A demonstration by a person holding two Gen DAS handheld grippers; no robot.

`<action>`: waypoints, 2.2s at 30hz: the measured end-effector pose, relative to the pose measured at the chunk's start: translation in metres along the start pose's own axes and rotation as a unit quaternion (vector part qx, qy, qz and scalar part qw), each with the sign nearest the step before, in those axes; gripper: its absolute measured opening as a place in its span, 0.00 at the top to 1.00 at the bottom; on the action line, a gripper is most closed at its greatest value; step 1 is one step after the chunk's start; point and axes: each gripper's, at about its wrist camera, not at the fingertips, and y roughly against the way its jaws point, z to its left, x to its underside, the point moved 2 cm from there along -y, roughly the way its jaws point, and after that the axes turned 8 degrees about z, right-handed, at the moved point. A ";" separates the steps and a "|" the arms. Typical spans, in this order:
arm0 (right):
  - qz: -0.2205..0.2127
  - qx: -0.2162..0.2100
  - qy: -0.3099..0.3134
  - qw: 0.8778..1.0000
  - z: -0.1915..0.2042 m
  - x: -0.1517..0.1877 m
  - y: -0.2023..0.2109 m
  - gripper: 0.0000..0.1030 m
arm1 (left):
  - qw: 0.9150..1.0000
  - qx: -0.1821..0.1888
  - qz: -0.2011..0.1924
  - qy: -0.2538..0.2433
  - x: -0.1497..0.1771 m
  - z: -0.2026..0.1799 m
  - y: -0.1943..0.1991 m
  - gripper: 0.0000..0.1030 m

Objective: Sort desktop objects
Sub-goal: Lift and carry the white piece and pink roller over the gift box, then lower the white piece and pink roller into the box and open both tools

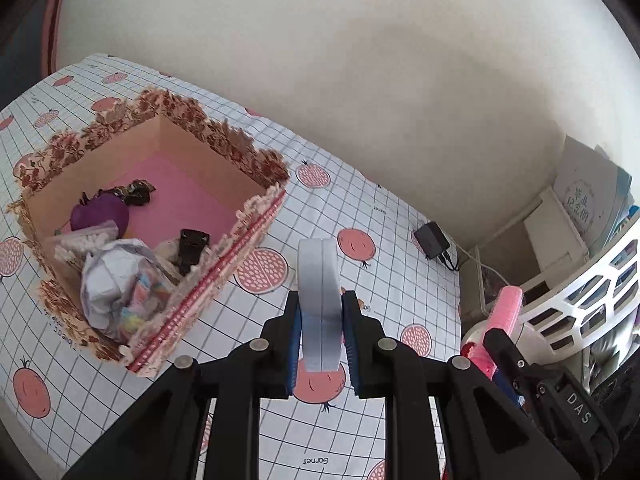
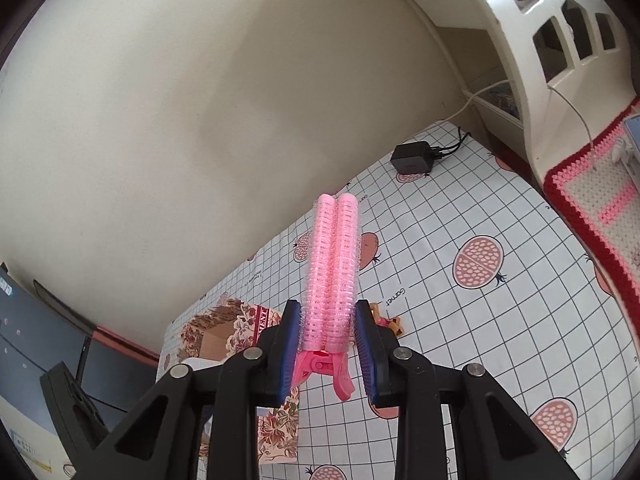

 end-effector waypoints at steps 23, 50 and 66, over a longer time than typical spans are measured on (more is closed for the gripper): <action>0.083 -0.078 0.099 0.989 0.111 0.061 -0.083 0.72 | 0.974 -0.082 -0.123 0.172 -0.035 0.155 0.081 0.80; 0.136 -0.067 0.134 0.979 0.136 0.095 -0.135 0.69 | 0.969 -0.109 -0.113 0.190 -0.036 0.192 0.067 0.80; 0.134 -0.105 0.139 0.976 0.127 0.095 -0.140 0.64 | 0.972 -0.133 -0.101 0.168 -0.033 0.178 0.051 0.79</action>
